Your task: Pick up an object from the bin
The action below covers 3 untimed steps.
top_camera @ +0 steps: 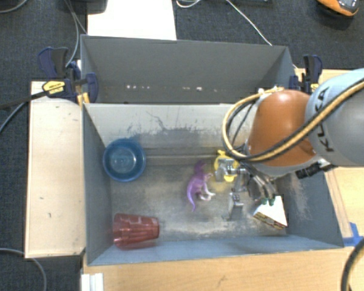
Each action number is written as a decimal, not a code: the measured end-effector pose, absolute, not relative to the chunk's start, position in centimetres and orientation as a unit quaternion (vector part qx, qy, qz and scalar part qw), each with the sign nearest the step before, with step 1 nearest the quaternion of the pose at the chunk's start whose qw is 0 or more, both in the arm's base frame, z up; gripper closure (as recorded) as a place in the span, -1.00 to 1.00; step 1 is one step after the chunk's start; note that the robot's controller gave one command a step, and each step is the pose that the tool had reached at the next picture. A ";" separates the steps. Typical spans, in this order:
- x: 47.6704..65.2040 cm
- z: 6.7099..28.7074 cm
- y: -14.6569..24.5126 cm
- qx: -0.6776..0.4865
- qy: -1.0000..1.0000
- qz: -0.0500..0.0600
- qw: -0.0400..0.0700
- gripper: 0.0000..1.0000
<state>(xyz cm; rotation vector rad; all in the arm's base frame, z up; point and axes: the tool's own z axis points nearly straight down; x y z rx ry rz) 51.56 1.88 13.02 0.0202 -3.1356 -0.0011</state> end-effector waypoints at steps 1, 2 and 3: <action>51.7 13.5 1.9 0.006 -1.000 0.000 -0.001 -1.00; 54.4 12.3 3.6 0.058 -0.998 0.001 -0.001 -1.00; 56.0 10.1 5.8 0.129 -0.992 -0.001 -0.003 -1.00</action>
Offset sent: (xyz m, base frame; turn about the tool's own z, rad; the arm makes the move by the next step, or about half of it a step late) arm 0.0714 0.0524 -0.0352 -0.3049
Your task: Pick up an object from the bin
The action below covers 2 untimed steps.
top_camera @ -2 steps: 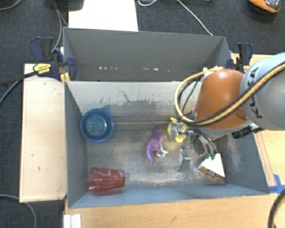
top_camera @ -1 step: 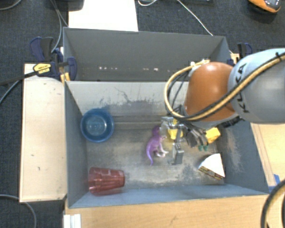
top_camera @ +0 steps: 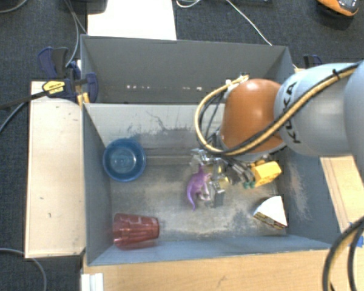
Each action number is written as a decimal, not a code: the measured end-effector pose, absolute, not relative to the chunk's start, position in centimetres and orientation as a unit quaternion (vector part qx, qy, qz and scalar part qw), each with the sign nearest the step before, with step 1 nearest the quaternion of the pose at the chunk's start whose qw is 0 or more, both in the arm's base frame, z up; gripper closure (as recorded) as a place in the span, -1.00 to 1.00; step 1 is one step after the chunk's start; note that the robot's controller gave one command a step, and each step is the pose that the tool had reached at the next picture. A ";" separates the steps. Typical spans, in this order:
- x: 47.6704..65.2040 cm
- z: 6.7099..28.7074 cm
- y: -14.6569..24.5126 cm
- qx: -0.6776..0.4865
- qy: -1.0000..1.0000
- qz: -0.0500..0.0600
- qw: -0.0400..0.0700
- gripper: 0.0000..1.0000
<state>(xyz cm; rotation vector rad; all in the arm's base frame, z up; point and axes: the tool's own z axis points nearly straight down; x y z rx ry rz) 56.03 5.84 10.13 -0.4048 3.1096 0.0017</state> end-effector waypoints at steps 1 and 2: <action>55.4 9.6 6.3 -0.101 0.995 0.001 0.002 -1.00; 55.6 9.8 6.9 -0.051 0.999 0.001 0.002 -1.00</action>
Offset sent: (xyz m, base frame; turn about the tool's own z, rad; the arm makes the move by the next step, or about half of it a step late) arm 0.0072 0.0138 0.0028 0.1435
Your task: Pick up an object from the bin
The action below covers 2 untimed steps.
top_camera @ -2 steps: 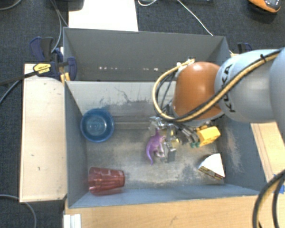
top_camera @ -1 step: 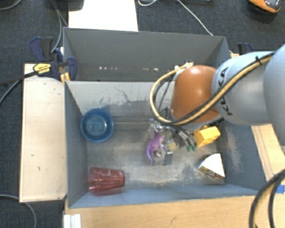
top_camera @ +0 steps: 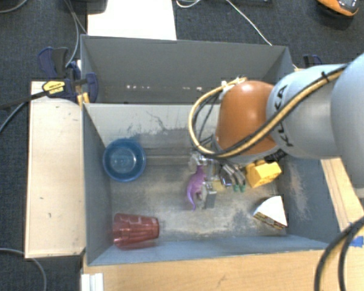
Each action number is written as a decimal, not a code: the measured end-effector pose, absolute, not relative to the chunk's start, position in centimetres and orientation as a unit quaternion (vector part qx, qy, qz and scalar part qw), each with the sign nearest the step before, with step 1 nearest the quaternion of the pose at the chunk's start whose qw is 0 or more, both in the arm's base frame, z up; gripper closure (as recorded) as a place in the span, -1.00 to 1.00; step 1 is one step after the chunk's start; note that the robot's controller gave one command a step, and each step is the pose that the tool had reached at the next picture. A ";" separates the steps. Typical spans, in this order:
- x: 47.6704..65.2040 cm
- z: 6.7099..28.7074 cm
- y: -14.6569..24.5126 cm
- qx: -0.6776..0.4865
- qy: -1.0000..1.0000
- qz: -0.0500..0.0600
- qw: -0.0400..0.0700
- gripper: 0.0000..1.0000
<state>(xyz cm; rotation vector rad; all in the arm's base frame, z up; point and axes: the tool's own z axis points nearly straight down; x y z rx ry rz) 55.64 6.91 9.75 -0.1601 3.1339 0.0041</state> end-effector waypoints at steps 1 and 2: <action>58.2 10.0 7.7 -0.116 0.993 0.001 0.004 -1.00; 59.1 8.1 6.6 -0.184 0.983 0.001 0.004 -1.00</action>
Offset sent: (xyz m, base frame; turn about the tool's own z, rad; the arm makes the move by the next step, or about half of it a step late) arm 0.0355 -0.0086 -0.0250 -0.2856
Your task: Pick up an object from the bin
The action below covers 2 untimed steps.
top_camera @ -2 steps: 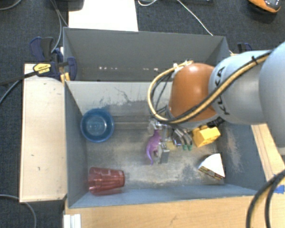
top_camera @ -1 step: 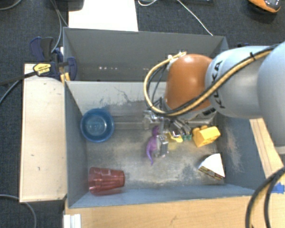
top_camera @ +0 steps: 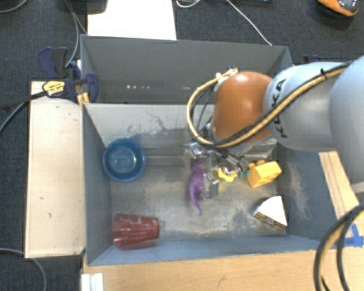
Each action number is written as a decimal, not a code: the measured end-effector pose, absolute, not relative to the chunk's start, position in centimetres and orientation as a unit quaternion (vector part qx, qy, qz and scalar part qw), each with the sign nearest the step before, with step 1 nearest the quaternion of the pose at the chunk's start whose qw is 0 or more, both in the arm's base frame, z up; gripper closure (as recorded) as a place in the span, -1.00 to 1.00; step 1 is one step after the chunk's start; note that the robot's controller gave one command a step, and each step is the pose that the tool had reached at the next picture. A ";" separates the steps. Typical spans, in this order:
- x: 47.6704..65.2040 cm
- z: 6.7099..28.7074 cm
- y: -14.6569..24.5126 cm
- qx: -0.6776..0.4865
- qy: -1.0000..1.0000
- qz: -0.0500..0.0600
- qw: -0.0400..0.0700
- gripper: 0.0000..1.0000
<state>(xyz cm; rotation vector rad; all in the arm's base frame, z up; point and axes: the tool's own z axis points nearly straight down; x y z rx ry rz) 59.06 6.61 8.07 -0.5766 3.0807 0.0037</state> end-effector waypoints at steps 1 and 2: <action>57.6 7.3 4.8 -0.281 0.960 0.001 0.009 1.00; 57.6 7.3 4.8 -0.280 0.960 0.001 0.009 1.00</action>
Offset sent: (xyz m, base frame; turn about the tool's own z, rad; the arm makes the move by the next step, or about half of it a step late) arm 0.0000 0.0000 0.0000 0.0000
